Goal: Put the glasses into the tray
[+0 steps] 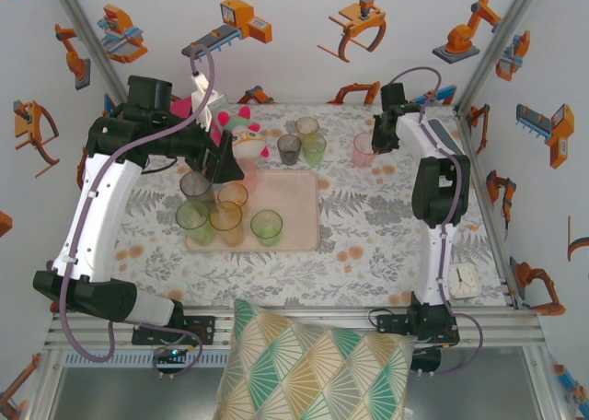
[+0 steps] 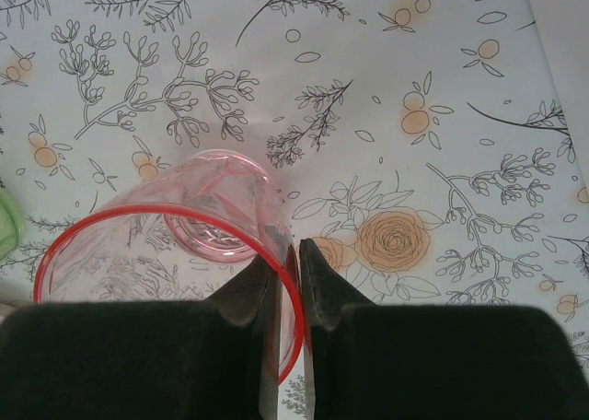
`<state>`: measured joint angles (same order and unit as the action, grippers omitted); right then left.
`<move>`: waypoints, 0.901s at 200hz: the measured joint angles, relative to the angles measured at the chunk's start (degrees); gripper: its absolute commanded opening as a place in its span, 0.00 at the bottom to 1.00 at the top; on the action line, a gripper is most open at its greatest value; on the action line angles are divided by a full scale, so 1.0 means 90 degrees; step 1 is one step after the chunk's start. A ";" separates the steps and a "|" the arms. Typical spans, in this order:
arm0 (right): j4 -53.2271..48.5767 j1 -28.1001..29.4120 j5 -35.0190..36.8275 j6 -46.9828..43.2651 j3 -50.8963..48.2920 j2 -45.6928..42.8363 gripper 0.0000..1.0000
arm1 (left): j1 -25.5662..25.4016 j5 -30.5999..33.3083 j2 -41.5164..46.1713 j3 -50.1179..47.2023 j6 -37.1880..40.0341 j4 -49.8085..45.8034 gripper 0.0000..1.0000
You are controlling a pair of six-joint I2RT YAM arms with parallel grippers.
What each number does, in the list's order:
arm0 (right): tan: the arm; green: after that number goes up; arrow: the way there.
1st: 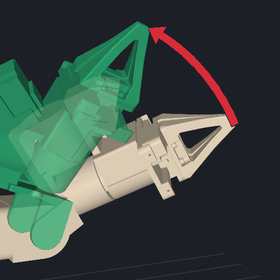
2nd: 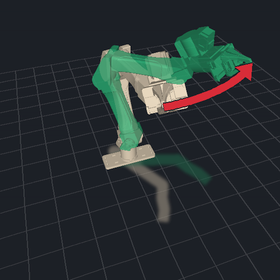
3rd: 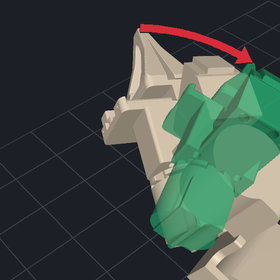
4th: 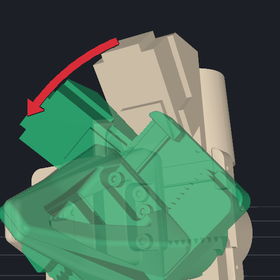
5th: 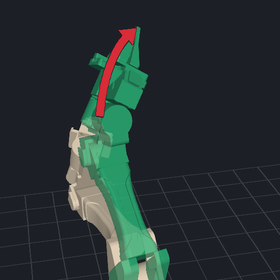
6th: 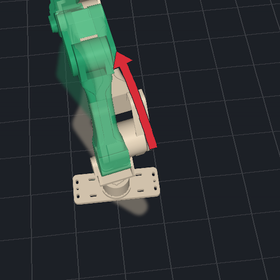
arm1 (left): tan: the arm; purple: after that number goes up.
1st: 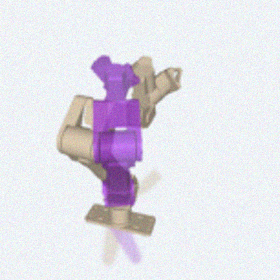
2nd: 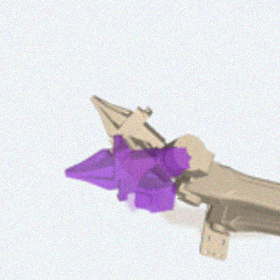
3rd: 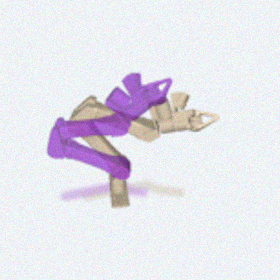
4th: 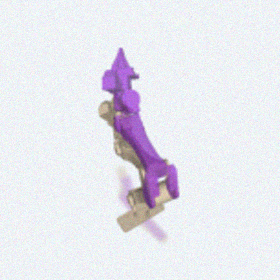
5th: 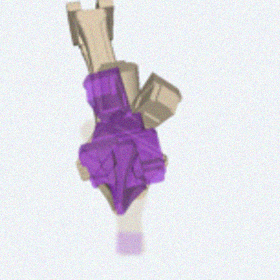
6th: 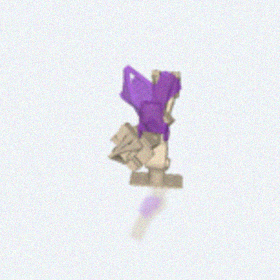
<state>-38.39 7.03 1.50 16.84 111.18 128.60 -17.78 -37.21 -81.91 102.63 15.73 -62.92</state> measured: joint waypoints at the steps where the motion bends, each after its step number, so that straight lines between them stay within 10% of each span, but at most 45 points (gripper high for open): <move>1: 0.0000 0.0000 0.0002 0.0000 0.0000 0.0000 0.11 | 0.0000 0.0000 0.0000 0.0000 0.0000 0.0000 0.97; 180: -0.0148 0.0000 0.0117 -0.0044 -0.0129 -0.0753 0.10 | 0.0000 0.0012 0.0165 -0.0070 -0.0002 -0.0002 0.97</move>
<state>-39.72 7.03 2.55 16.45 110.02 121.82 -17.78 -37.10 -80.42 102.00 15.70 -62.94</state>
